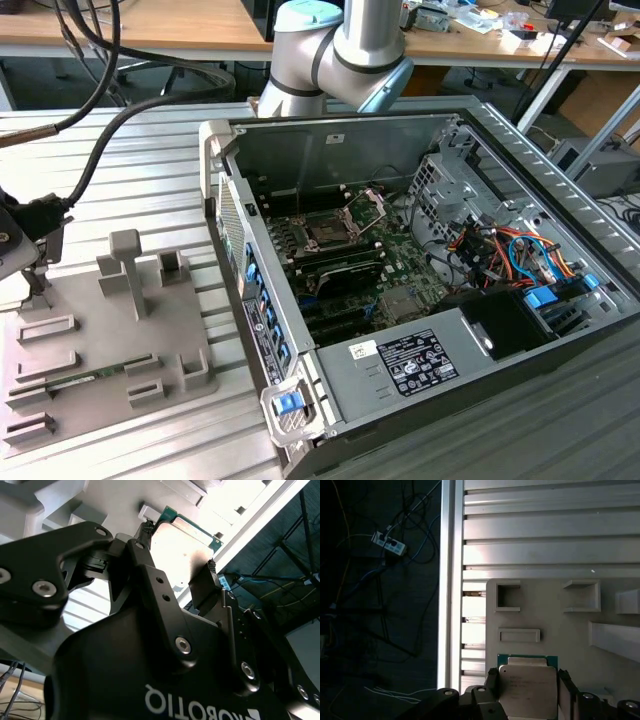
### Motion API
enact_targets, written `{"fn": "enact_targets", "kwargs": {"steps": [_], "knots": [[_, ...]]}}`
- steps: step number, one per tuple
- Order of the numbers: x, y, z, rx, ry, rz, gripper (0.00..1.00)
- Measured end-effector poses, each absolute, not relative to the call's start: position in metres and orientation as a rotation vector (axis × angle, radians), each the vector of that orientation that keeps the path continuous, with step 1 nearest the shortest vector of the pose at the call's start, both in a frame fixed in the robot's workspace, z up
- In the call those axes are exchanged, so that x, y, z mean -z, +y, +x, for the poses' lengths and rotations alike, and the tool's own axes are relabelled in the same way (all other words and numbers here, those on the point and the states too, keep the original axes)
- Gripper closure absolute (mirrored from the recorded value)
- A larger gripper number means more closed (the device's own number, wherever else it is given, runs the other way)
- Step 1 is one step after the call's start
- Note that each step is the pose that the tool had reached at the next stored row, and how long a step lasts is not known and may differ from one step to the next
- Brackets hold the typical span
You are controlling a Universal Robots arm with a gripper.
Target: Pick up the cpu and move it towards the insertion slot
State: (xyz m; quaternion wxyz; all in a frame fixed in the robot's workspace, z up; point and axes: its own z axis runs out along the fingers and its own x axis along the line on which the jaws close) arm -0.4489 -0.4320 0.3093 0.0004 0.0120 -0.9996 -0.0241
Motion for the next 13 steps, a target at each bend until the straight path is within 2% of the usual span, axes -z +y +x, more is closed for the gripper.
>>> {"fn": "enact_targets", "kwargs": {"steps": [13], "knots": [[-0.3154, -0.432, -0.4489, 0.076, -3.14, 0.038, 0.45]]}}
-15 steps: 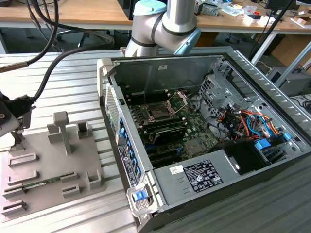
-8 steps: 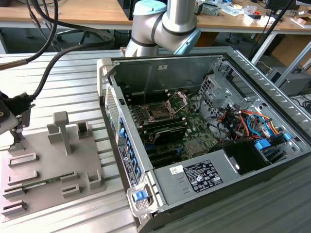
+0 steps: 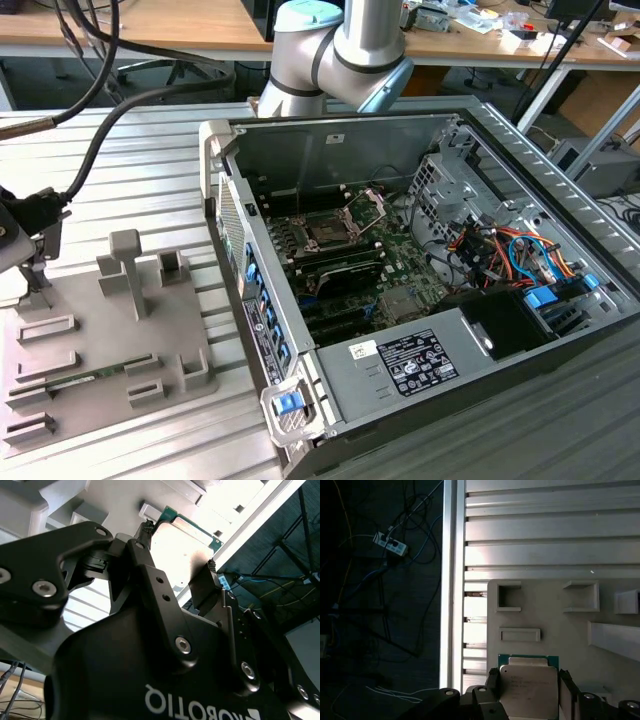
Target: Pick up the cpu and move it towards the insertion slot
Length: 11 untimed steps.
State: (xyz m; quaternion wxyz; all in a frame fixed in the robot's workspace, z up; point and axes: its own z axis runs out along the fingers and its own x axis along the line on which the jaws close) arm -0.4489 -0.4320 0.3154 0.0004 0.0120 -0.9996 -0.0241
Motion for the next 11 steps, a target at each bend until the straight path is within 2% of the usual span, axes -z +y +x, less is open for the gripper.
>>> {"fn": "enact_targets", "kwargs": {"steps": [11], "knots": [[-0.3226, -0.432, -0.4489, 0.076, -3.14, 0.038, 0.45]]}}
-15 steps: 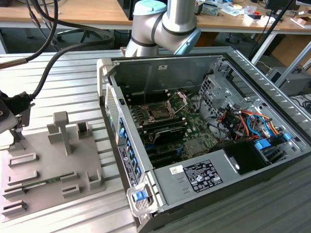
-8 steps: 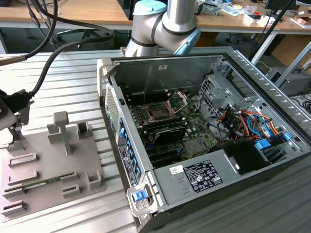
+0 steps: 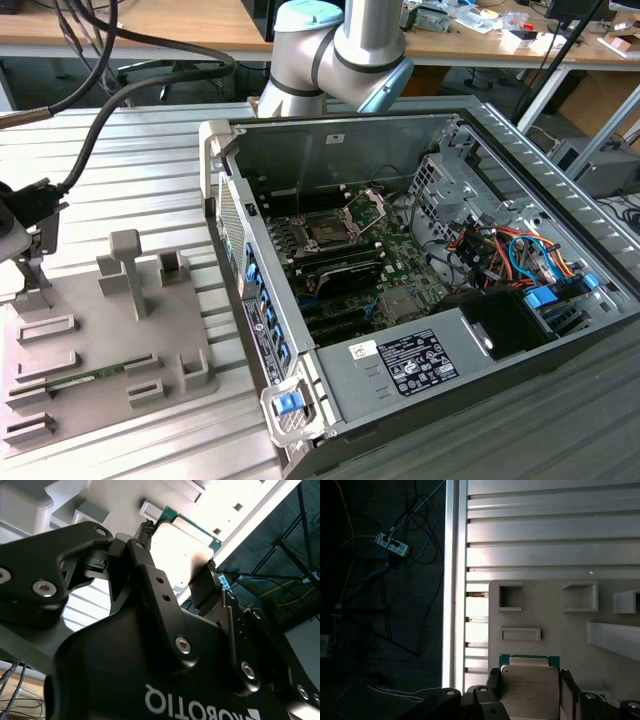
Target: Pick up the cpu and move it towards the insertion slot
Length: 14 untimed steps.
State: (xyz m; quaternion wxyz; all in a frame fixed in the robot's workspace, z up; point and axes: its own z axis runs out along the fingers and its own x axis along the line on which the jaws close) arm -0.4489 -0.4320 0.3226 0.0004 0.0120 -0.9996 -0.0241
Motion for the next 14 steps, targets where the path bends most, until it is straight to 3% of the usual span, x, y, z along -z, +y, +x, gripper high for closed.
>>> {"fn": "enact_targets", "kwargs": {"steps": [14], "knots": [[-0.3317, -0.432, -0.449, 0.076, -3.14, 0.038, 0.45]]}}
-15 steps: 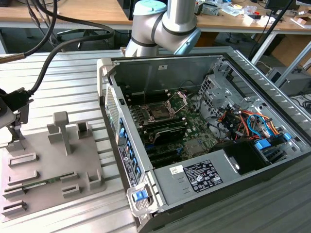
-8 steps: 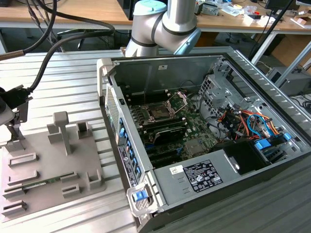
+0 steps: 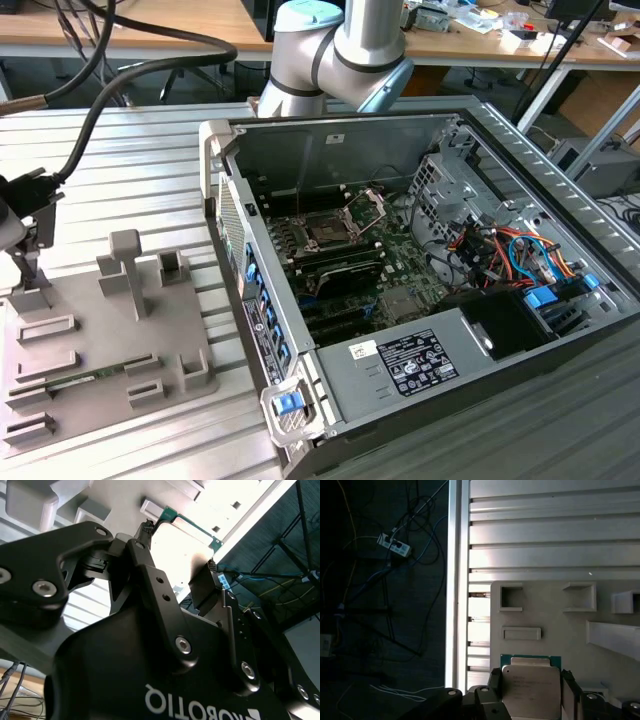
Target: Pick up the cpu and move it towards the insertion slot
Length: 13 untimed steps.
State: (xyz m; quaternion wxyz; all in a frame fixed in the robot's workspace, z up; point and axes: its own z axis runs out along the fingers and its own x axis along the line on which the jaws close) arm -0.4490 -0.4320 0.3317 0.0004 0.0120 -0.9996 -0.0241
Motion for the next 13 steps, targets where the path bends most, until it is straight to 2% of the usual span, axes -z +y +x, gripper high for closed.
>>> {"fn": "enact_targets", "kwargs": {"steps": [13], "knots": [[-0.3387, -0.432, -0.4489, 0.076, -3.14, 0.038, 0.45]]}}
